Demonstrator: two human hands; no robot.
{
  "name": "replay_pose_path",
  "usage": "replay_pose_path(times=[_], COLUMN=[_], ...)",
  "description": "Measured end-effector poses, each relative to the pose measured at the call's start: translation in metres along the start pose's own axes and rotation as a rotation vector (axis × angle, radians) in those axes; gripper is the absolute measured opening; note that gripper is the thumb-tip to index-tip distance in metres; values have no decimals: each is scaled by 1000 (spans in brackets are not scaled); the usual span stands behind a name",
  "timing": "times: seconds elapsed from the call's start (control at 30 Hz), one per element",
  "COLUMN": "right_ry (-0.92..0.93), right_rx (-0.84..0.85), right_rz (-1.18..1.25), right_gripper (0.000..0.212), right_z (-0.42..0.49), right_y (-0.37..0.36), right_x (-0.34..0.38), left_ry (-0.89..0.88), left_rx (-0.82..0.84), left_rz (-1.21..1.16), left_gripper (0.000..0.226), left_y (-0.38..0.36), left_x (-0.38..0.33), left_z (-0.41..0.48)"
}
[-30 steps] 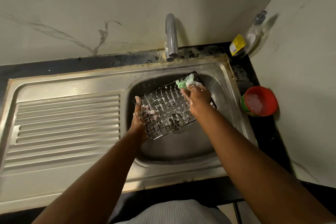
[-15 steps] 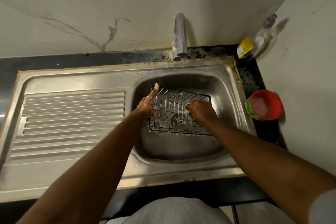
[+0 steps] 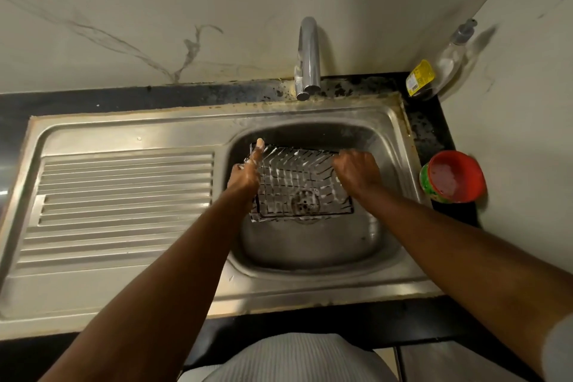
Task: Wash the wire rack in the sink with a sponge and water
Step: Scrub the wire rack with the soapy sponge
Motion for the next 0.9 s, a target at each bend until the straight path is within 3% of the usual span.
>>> replay_pose_path(times=[0.1, 0.23, 0.33, 0.43, 0.57, 0.63, 0.7, 0.77, 0.9], right_ry=[-66, -75, 4, 42, 80, 62, 35, 28, 51], right_rx=[-25, 48, 62, 150, 169, 160, 156, 136, 7], right_rz=[243, 527, 434, 208, 6, -59, -79, -44, 207], right_gripper=[13, 17, 12, 18, 20, 20, 22, 22, 13], right_z=[3, -5, -14, -17, -14, -12, -11, -10, -9], right_y=[-9, -18, -20, -23, -20, -15, -15, -13, -13], right_x=[-8, 27, 52, 46, 39, 40, 39, 36, 38], left_ry=[-66, -52, -57, -96, -99, -87, -98, -116, -209], left_rx=[-29, 55, 171, 178, 198, 145, 39, -12, -8], left_rz=[52, 34, -18, 15, -1, -29, 16, 81, 175], left_gripper=[163, 144, 135, 108, 110, 124, 149, 159, 119], left_y=[8, 2, -9, -6, -3, -3, 1, 3, 0], left_x=[0, 2, -2, -5, -3, -1, -2, -3, -11], left_z=[9, 0, -10, -12, -13, -12, -8, -9, -20])
Point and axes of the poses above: each hand's wrist, its own z-axis towards the middle knuckle, its own y-axis out of the back of the hand, x = y × z, the point moved 6 cm from there along z, towards the middle knuckle, and after that the axes turned 10 degrees about -z, right-handed, at the moved point
